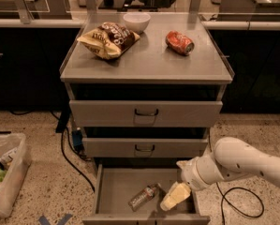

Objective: Pick water bottle from bottom drawer and place on counter

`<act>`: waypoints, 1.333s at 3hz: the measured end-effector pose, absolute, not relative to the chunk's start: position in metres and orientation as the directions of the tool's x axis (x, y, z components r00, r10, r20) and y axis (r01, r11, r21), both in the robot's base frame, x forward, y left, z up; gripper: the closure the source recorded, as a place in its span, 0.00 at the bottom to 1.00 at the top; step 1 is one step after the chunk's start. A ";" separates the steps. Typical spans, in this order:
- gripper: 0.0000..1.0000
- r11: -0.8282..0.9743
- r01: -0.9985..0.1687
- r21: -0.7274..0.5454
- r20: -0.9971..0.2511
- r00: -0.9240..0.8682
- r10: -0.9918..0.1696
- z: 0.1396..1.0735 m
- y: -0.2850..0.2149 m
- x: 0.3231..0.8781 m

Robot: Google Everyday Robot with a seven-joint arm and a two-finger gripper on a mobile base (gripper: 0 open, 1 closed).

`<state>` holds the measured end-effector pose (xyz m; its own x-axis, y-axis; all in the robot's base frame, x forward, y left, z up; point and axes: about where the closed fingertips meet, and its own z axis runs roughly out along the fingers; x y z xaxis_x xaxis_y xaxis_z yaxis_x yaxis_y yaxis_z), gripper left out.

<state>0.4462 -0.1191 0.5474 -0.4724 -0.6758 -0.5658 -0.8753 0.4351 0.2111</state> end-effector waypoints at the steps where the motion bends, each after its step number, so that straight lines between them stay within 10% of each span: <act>1: 0.00 0.483 -0.840 0.249 -0.610 -0.523 -0.596 0.468 -0.116 0.472; 4: 0.00 0.346 -0.876 0.335 -0.615 -0.482 -0.624 0.433 -0.088 0.509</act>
Offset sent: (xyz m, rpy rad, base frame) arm 0.0168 -0.0015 -0.0470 0.0473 -0.0039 -0.0279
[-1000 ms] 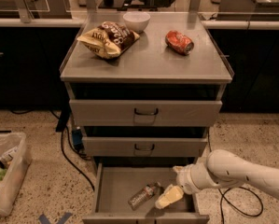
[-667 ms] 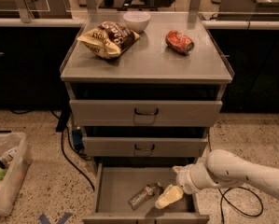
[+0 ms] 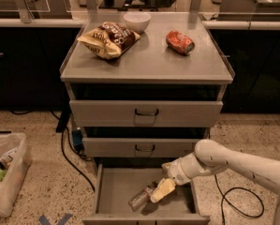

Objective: Pick water bottle from bottom drawer and place on counter

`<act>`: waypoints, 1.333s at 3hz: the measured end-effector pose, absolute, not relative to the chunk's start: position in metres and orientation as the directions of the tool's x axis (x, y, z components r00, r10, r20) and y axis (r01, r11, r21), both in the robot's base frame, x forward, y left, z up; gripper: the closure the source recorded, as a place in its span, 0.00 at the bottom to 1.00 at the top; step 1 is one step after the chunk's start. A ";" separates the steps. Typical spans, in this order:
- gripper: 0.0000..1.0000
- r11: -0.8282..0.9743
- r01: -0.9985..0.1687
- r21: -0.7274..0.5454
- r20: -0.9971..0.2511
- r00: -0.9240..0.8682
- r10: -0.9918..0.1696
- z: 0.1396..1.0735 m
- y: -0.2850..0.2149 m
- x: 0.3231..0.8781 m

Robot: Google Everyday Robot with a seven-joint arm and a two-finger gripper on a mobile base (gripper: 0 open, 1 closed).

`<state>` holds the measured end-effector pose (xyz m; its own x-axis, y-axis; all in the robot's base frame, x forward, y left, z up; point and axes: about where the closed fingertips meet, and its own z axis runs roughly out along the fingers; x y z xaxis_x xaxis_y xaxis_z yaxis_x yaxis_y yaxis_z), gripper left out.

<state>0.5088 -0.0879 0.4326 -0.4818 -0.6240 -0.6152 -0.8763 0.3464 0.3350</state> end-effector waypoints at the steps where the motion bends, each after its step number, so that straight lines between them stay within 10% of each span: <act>1: 0.00 0.346 -0.876 0.336 -0.615 -0.482 -0.625 0.432 -0.088 0.508; 4: 0.00 0.406 -0.884 0.233 -0.466 -0.468 -0.751 0.355 -0.043 0.497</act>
Offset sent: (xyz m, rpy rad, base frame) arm 0.0033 0.0349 -0.0494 -0.2342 -0.0665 0.0521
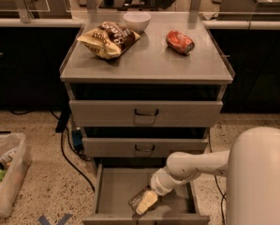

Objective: Pick water bottle from bottom drawer and place on counter

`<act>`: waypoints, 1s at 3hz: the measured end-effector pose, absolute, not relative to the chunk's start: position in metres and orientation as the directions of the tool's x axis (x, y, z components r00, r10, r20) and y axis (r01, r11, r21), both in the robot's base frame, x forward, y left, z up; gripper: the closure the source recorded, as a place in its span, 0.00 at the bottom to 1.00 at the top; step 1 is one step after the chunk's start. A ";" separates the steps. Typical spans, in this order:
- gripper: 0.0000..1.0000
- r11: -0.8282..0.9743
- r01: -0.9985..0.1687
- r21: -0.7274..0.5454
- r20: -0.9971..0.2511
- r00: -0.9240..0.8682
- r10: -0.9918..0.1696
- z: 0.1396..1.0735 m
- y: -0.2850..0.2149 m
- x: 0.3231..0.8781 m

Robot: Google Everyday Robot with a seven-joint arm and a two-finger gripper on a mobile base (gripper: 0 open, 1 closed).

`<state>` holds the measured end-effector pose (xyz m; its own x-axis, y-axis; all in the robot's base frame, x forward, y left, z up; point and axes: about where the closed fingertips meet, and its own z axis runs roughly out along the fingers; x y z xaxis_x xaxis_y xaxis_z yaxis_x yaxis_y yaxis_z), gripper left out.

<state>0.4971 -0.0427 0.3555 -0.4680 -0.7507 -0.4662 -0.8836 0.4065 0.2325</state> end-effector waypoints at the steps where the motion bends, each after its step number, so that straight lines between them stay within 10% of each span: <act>1: 0.00 0.397 -0.875 0.278 -0.496 -0.484 -0.721 0.350 -0.051 0.499; 3: 0.00 0.350 -0.864 0.361 -0.630 -0.503 -0.592 0.337 -0.103 0.502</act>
Offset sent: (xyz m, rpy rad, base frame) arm 0.0466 -0.1171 -0.0132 0.5086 -0.0327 -0.0882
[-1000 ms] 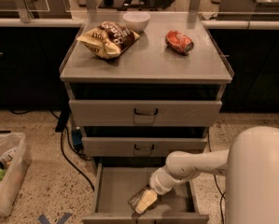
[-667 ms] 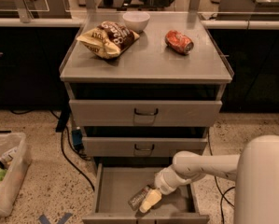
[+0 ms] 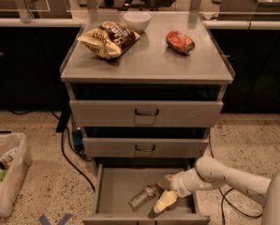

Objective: Pick water bottle from bottom drawer and place on counter

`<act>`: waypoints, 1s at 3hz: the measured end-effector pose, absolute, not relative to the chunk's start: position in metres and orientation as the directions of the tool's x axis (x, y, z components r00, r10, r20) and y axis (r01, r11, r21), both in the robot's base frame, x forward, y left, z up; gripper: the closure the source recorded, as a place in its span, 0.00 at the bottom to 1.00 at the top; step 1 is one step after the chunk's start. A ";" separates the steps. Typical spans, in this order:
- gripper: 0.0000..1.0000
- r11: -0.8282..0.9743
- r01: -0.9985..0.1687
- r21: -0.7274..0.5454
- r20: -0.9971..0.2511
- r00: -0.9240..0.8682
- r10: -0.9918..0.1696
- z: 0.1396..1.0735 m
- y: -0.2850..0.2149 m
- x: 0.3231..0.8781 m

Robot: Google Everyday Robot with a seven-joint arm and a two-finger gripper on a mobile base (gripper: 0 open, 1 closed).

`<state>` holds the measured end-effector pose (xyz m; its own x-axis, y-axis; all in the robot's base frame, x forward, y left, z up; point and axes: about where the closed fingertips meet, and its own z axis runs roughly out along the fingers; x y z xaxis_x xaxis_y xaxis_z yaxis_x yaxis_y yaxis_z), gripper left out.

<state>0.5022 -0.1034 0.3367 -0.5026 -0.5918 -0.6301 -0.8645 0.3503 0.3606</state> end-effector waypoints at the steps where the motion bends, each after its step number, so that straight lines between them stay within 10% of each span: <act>1: 0.00 0.350 -0.865 0.361 -0.630 -0.502 -0.592 0.337 -0.103 0.502; 3: 0.00 0.053 -0.919 0.391 -0.745 -0.350 -0.568 0.317 -0.058 0.508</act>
Offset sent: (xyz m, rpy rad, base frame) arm -0.0024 0.0186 0.0194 0.3878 -0.0014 0.5121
